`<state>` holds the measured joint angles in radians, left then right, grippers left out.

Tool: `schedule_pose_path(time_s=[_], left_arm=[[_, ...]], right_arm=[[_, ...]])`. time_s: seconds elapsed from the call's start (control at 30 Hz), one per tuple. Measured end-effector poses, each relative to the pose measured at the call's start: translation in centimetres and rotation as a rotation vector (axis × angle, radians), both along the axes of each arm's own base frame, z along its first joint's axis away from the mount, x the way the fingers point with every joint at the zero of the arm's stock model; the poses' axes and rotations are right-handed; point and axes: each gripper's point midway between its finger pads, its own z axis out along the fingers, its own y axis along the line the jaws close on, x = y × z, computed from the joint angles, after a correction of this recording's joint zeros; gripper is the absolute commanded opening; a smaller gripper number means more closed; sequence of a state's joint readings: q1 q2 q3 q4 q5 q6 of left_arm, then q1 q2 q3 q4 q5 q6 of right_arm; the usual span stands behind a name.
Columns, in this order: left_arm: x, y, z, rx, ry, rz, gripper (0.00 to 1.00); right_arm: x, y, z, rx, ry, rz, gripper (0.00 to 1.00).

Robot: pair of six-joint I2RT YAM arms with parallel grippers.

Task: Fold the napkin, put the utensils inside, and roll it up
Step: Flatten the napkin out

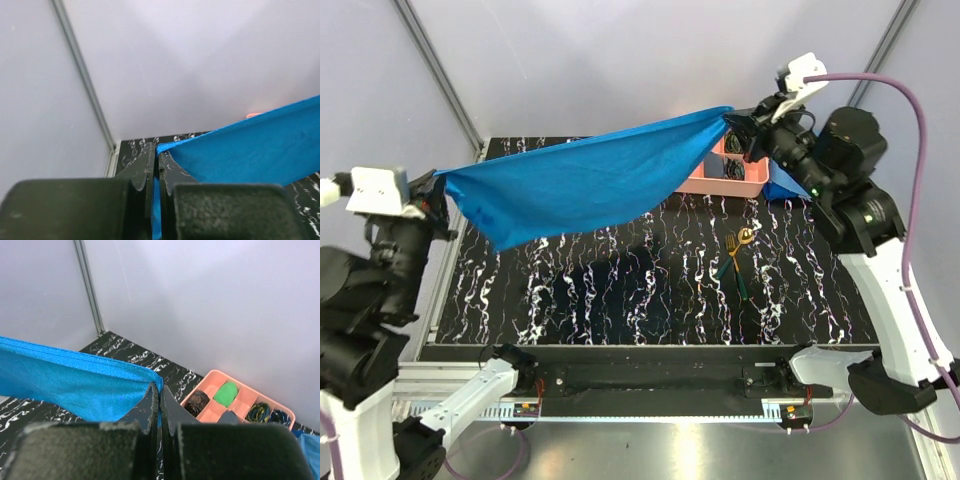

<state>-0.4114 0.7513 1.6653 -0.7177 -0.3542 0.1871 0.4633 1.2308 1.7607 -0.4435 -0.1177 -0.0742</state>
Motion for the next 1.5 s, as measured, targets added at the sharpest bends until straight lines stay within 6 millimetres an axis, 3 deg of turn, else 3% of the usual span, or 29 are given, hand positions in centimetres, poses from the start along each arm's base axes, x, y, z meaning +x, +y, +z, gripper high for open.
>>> schedule_pose_path(time_s=[0.2,0.4,0.5,0.63,0.77,0.87,0.97,1.07,1.1,1.13,1.17,1.2,1.23,1.3,1.37,1.5], left_arm=[[-1.8,-0.8,0.1,0.019,0.000,-0.086,0.02],[-3.2,-0.8,-0.3,0.023,0.002,-0.122,0.00],[-2.9,-0.6,-0.6,0.021,0.007,-0.101,0.00],[1.3,0.1,-4.3,0.068,0.099,0.033,0.00],[8.0,0.6,-10.6,0.195,0.284,0.190,0.00],[14.1,2.3,-16.9,0.273,0.483,0.284,0.00],[17.6,6.4,-21.8,0.284,0.647,0.388,0.00],[20.5,9.2,-26.6,0.275,0.793,0.416,0.00],[21.6,9.9,-28.0,0.271,0.831,0.418,0.06],[22.6,10.5,-29.3,0.264,0.864,0.418,0.21],[23.7,11.1,-30.5,0.257,0.896,0.419,0.37],[24.7,11.6,-31.5,0.251,0.919,0.423,0.73],[25.7,12.1,-32.2,0.242,0.936,0.431,0.82],[27.5,13.0,-33.4,0.235,0.959,0.446,0.98],[28.7,13.6,-33.5,0.221,0.957,0.458,0.99],[29.0,13.3,-32.2,0.166,0.921,0.471,0.99]], right_arm=[[-2.5,-1.1,3.2,0.027,-0.065,0.009,0.00],[-4.1,-1.2,4.2,0.035,-0.081,0.041,0.00],[-3.2,-0.6,3.7,0.027,-0.064,0.046,0.00],[1.1,0.9,1.4,-0.015,-0.005,0.019,0.00],[8.7,3.7,-4.6,-0.093,0.108,-0.017,0.00],[14.9,6.6,-12.6,-0.171,0.244,-0.015,0.00],[19.9,9.2,-20.9,-0.239,0.372,-0.005,0.00],[24.5,11.6,-27.2,-0.269,0.436,0.006,0.00],[26.2,12.5,-28.7,-0.265,0.431,0.009,0.00],[27.8,13.4,-30.1,-0.257,0.426,0.009,0.00],[29.0,14.1,-31.3,-0.248,0.422,0.008,0.04],[30.4,14.8,-32.0,-0.226,0.396,0.005,0.41],[31.6,15.4,-32.7,-0.205,0.372,0.001,0.66],[32.9,16.1,-34.6,-0.175,0.354,0.001,0.99],[33.4,16.5,-36.6,-0.161,0.357,0.010,1.00],[33.0,17.1,-39.3,-0.156,0.388,0.048,1.00]])
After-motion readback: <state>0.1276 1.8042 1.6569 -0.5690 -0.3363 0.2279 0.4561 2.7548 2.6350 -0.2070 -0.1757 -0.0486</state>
